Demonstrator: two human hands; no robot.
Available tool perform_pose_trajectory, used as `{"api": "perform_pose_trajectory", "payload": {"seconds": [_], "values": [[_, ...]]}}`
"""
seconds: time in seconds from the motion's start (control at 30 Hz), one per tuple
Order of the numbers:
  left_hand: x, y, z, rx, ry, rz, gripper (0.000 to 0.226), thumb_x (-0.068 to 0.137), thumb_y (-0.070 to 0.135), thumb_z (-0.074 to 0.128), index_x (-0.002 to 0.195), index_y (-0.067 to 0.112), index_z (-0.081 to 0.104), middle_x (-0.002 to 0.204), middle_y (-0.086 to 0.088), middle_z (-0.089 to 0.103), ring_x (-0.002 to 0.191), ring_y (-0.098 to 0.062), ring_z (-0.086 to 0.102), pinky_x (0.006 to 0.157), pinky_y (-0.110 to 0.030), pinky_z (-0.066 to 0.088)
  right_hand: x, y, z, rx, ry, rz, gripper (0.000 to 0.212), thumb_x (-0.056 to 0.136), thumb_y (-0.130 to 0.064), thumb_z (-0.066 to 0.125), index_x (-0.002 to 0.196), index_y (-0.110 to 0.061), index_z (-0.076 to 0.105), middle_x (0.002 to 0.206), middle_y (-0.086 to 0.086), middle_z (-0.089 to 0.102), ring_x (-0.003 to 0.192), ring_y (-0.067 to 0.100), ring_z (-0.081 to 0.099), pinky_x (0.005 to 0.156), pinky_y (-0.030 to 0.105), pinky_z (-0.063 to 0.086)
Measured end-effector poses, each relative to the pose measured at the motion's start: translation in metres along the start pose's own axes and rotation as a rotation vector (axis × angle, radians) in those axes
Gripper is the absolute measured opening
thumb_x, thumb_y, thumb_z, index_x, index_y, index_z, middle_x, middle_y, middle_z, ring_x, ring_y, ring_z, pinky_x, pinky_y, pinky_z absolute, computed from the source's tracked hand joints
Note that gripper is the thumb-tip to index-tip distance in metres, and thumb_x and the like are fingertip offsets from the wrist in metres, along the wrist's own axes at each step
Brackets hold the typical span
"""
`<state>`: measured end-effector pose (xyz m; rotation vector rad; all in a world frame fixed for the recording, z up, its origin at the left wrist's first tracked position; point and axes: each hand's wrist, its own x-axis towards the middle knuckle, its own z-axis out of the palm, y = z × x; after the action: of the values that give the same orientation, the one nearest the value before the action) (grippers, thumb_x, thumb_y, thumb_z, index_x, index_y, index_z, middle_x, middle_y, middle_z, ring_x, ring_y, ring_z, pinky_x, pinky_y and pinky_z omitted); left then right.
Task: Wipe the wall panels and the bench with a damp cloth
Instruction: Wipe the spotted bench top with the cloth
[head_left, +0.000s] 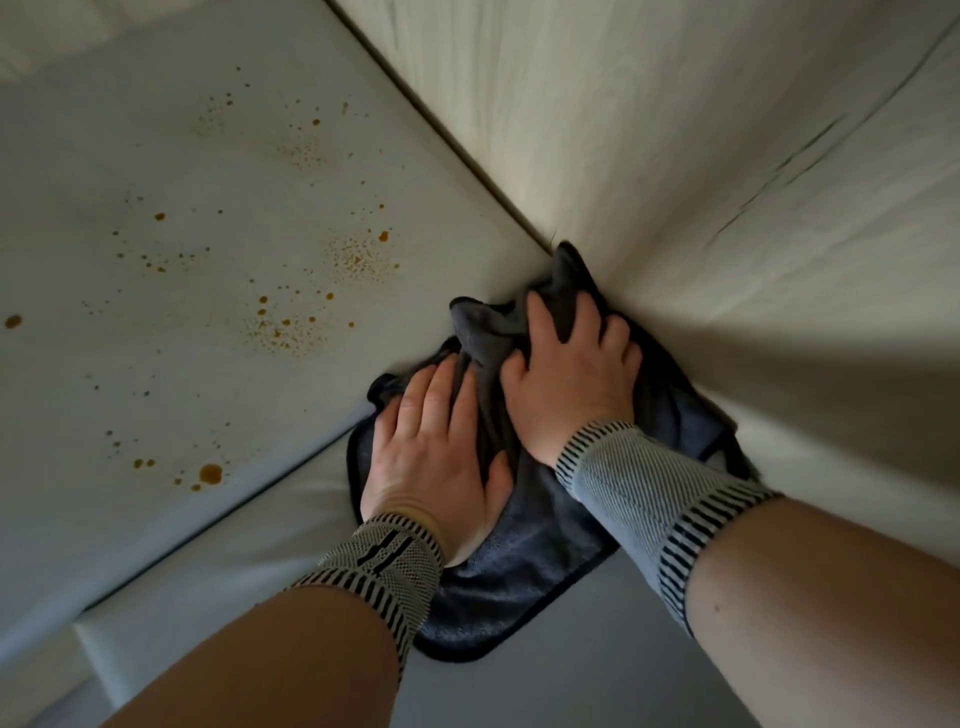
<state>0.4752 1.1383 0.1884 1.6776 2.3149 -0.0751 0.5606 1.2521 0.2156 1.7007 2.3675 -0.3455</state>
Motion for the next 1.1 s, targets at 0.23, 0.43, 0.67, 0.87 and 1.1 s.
{"api": "perform_pose_trajectory", "payload": {"seconds": [0.23, 0.43, 0.67, 0.87, 1.1], "values": [[0.001, 0.002, -0.003, 0.041, -0.045, -0.004, 0.074, 0.079, 0.056, 0.035, 0.131, 0.004, 0.044, 0.135, -0.020, 0.056, 0.126, -0.038, 0.053, 0.102, -0.053, 0.043, 0.000, 0.019, 0.006, 0.012, 0.069, -0.552, 0.046, 0.082, -0.033, 0.034, 0.112, -0.015, 0.065, 0.126, 0.008, 0.059, 0.123, 0.035, 0.051, 0.104, 0.052, 0.040], [0.000, 0.000, 0.001, 0.006, 0.034, 0.002, 0.078, 0.083, 0.056, 0.032, 0.145, 0.011, 0.038, 0.151, -0.011, 0.042, 0.137, -0.031, 0.038, 0.109, -0.051, 0.036, 0.010, 0.019, 0.002, 0.069, 0.082, -0.217, 0.062, 0.092, -0.040, 0.045, 0.147, -0.015, 0.030, 0.158, 0.008, 0.021, 0.144, 0.026, 0.020, 0.118, 0.040, 0.018], [0.001, -0.002, 0.002, -0.002, 0.021, 0.016, 0.077, 0.085, 0.059, 0.028, 0.149, 0.015, 0.031, 0.157, -0.010, 0.033, 0.142, -0.030, 0.031, 0.112, -0.051, 0.031, -0.013, 0.038, 0.003, 0.054, 0.031, -0.228, 0.073, 0.089, -0.052, 0.037, 0.153, -0.022, 0.019, 0.160, 0.008, 0.016, 0.145, 0.027, 0.018, 0.119, 0.040, 0.017], [-0.001, -0.001, -0.009, 0.022, -0.067, 0.038, 0.077, 0.083, 0.065, 0.008, 0.154, 0.037, 0.005, 0.164, -0.006, -0.006, 0.149, -0.027, -0.001, 0.119, -0.048, 0.011, -0.035, 0.041, 0.011, -0.041, 0.001, -0.198, 0.077, 0.080, -0.070, 0.013, 0.152, -0.042, 0.006, 0.161, 0.012, 0.001, 0.146, 0.032, 0.007, 0.119, 0.049, 0.010], [-0.010, -0.005, -0.016, 0.004, -0.065, 0.019, 0.075, 0.093, 0.060, 0.019, 0.157, 0.027, -0.002, 0.165, -0.004, -0.004, 0.151, -0.024, -0.001, 0.121, -0.046, 0.006, -0.058, 0.012, 0.018, -0.051, -0.015, -0.069, 0.068, 0.096, -0.059, 0.023, 0.154, -0.035, -0.002, 0.163, 0.006, -0.010, 0.148, 0.033, -0.007, 0.117, 0.056, -0.001]]}}
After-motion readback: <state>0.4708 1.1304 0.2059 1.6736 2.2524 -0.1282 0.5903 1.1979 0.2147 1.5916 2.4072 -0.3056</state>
